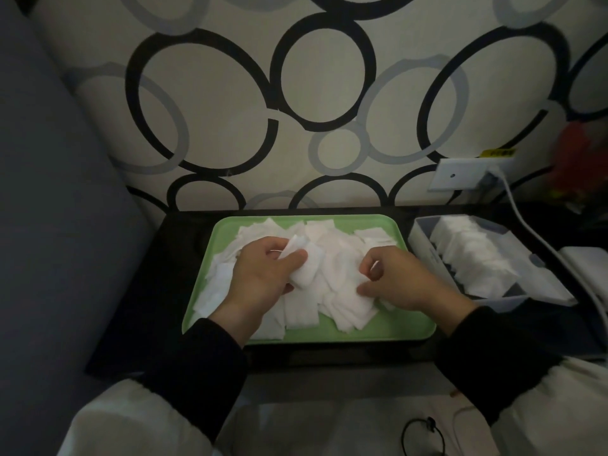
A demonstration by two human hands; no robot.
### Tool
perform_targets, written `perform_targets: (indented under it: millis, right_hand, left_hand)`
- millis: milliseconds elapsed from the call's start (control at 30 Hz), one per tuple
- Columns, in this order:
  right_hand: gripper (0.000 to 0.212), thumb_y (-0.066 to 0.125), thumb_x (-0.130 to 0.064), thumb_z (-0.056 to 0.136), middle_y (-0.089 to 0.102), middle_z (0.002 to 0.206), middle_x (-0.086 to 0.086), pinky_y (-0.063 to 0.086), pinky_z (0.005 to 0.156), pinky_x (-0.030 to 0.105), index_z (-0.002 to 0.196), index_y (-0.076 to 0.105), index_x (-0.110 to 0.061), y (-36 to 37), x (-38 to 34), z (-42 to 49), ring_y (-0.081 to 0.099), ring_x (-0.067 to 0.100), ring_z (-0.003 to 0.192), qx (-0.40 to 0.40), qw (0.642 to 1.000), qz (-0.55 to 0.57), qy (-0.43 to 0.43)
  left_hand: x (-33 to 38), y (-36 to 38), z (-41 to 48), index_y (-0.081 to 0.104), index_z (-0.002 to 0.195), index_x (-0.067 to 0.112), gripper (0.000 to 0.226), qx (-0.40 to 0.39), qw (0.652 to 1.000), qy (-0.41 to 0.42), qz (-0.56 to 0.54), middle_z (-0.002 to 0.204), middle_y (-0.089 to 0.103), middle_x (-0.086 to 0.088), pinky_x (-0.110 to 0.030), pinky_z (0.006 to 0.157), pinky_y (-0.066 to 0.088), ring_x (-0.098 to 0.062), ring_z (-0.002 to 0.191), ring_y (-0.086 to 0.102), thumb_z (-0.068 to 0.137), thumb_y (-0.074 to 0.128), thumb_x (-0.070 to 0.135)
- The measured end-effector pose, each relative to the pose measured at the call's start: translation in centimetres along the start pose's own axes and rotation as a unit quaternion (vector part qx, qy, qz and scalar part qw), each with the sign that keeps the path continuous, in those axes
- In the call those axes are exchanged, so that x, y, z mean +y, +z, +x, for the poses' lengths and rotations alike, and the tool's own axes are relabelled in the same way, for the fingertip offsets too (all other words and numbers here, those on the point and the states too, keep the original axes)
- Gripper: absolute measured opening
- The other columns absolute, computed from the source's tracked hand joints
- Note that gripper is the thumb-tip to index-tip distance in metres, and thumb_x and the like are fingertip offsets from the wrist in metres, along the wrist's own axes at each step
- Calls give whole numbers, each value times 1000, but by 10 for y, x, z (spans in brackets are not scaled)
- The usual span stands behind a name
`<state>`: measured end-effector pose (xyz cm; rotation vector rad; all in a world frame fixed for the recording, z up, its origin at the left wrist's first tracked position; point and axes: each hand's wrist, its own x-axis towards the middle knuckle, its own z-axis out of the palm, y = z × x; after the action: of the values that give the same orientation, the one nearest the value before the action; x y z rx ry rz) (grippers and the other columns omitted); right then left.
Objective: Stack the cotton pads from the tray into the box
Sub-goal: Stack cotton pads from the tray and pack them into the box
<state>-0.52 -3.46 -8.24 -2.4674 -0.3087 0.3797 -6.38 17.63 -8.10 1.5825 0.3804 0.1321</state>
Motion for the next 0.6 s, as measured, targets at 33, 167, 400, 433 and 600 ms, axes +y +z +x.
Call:
perform_targets:
  millis: [33, 167, 400, 433, 600]
  right_hand:
    - [19, 81, -19, 79, 65, 86, -4, 44, 57, 14, 91, 66, -21, -2, 0, 0, 59, 7, 72, 1, 1000, 8, -7]
    - [7, 70, -10, 88, 69, 94, 3, 53, 66, 21, 90, 68, -16, -10, -6, -1, 66, 13, 81, -6, 984, 175, -32]
    - [24, 59, 9, 86, 64, 89, 9, 56, 74, 39, 75, 65, -12, -15, -14, -4, 65, 28, 91, -30, 883, 469, -8]
    - [26, 58, 10, 86, 64, 86, 8, 55, 70, 37, 75, 64, -12, -15, -14, -4, 65, 26, 87, -42, 877, 477, -21]
    - [25, 58, 7, 86, 66, 87, 5, 52, 66, 32, 78, 72, -12, -20, -10, -6, 64, 23, 84, -125, 878, 453, -92]
  left_hand:
    - [-1, -1, 1, 68, 99, 22, 11, 7, 1000, -3, 6, 99, 72, -1, -35, 74, 62, -20, 91, 71, 89, 73, 21]
    - [-4, -5, 5, 61, 94, 27, 11, 38, 999, -21, 7, 105, 66, -2, -35, 70, 60, -24, 96, 67, 91, 71, 23]
    - [-1, -2, 1, 61, 106, 22, 17, -4, 998, -56, 16, 109, 66, -3, -29, 61, 59, -21, 93, 69, 92, 70, 23]
    - [0, -1, 0, 63, 106, 21, 15, -25, 998, -55, 18, 106, 69, -4, -29, 61, 60, -20, 90, 70, 92, 70, 22]
    - [4, 3, -7, 71, 105, 15, 13, -114, 992, -49, 32, 90, 77, -1, -28, 65, 59, -16, 80, 74, 93, 67, 13]
